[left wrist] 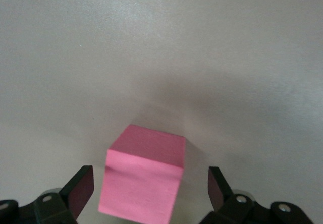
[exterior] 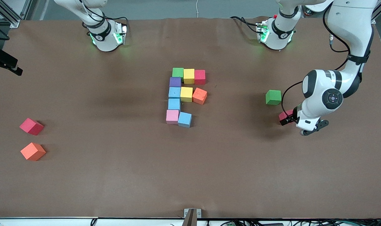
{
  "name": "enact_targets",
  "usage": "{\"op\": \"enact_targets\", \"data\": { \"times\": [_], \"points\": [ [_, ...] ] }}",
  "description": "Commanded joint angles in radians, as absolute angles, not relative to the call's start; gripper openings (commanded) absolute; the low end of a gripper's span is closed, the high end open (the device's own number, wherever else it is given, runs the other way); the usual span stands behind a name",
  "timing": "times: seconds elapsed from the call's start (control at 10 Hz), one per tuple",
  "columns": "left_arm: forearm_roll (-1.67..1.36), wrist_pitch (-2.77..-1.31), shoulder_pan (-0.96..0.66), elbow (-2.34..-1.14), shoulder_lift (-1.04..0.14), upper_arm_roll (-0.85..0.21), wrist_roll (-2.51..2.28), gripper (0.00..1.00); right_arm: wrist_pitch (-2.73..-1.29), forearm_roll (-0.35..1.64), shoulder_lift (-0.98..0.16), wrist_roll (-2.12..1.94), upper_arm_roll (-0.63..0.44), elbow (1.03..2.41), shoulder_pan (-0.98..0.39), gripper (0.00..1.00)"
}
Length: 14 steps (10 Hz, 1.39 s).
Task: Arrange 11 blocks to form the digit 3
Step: 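Move the left gripper to the pink cube and grasp it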
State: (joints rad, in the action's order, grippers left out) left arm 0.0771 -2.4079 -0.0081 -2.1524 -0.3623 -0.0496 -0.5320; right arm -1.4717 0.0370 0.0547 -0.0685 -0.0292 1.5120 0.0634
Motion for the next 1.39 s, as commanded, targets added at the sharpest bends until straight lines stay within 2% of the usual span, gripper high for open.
{"op": "enact_targets", "data": {
  "times": [0.0, 0.1, 0.2, 0.5, 0.7, 0.9, 1.29],
  "points": [
    [0.058, -2.494, -0.023, -2.213, -0.353, -0.029, -0.497, 1.0, -1.463, 0.043, 0.064, -0.078, -0.023, 1.517, 0.069, 1.0],
    [0.057, -2.56, -0.023, -2.248, -0.354, -0.028, -0.497, 1.0, -1.462, 0.043, 0.064, -0.078, -0.021, 1.517, 0.068, 1.0],
    [0.057, -2.577, -0.023, -2.259, -0.353, -0.017, -0.5, 0.93, -1.462, 0.044, 0.066, -0.078, -0.02, 1.519, 0.066, 1.0],
    [0.004, -2.571, -0.026, -2.246, -0.348, -0.015, -0.52, 0.41, -1.463, 0.043, 0.064, -0.078, -0.02, 1.52, 0.066, 1.0],
    [-0.063, -2.53, -0.028, -2.166, -0.35, -0.029, -0.605, 0.27, -1.463, 0.043, 0.064, -0.078, -0.02, 1.519, 0.067, 1.0],
    [-0.063, -2.423, -0.037, -2.024, -0.374, -0.093, -0.83, 0.27, -1.463, 0.044, 0.064, -0.078, -0.02, 1.519, 0.067, 1.0],
    [-0.055, -2.408, -0.21, -1.843, -0.469, -0.12, -1.327, 0.27, -1.462, 0.043, 0.064, -0.077, -0.02, 1.52, 0.069, 1.0]
  ]
}}
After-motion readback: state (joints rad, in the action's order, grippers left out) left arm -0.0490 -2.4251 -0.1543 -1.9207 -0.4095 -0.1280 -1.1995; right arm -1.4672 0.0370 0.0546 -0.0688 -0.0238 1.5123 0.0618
